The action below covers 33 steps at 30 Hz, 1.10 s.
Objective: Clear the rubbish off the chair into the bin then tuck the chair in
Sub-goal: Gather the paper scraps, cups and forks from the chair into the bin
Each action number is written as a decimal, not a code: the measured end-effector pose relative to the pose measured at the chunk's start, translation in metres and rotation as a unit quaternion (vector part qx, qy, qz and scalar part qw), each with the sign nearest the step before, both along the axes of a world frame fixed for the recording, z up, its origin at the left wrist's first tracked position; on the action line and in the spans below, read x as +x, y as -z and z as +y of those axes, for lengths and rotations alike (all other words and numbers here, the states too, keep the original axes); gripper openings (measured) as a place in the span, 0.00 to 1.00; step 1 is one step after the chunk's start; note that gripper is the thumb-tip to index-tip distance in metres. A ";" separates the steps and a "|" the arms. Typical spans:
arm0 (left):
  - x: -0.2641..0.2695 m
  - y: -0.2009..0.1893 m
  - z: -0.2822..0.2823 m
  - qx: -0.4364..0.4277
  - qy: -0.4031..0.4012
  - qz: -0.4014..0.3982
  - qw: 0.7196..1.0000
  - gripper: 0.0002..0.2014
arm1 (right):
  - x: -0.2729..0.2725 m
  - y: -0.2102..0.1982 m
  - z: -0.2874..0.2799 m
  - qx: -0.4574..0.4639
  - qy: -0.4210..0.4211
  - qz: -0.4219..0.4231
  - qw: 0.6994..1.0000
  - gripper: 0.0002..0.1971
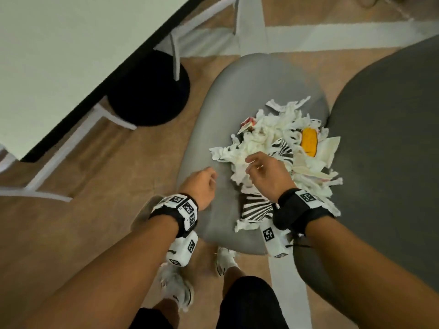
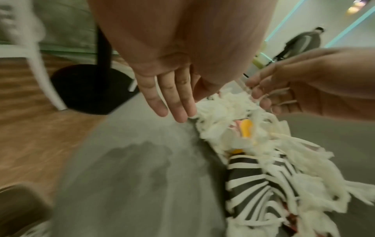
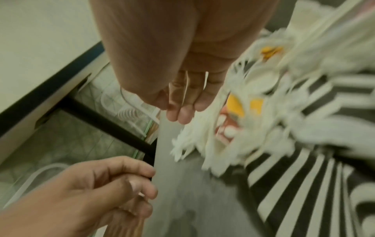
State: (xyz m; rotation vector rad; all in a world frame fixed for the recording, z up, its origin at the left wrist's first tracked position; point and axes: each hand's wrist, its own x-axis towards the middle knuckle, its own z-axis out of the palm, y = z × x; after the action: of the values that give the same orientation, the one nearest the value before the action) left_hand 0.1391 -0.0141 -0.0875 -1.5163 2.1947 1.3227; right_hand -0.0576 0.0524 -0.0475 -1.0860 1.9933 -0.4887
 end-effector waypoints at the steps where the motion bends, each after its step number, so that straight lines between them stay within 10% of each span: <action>1: -0.024 -0.007 0.002 -0.004 0.025 0.005 1.000 0.12 | -0.019 -0.008 0.004 0.003 0.011 0.009 1.000 0.10; 8: -0.130 0.003 0.032 -0.073 0.193 -0.018 0.978 0.19 | -0.116 -0.009 0.029 0.027 0.078 0.044 0.996 0.11; 18: -0.123 0.030 0.029 -0.111 0.246 -0.149 0.951 0.19 | -0.111 0.029 0.040 0.053 -0.031 0.077 0.995 0.19; 33: -0.129 0.049 0.042 -0.065 0.135 -0.122 0.981 0.37 | -0.101 0.059 0.023 0.100 -0.122 0.287 0.945 0.25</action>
State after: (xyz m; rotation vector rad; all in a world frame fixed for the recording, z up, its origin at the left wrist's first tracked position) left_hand 0.0101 0.0280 -0.1361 -1.2822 2.2619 0.8783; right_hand -0.1590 0.0753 -0.1063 -1.4305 2.2872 0.1892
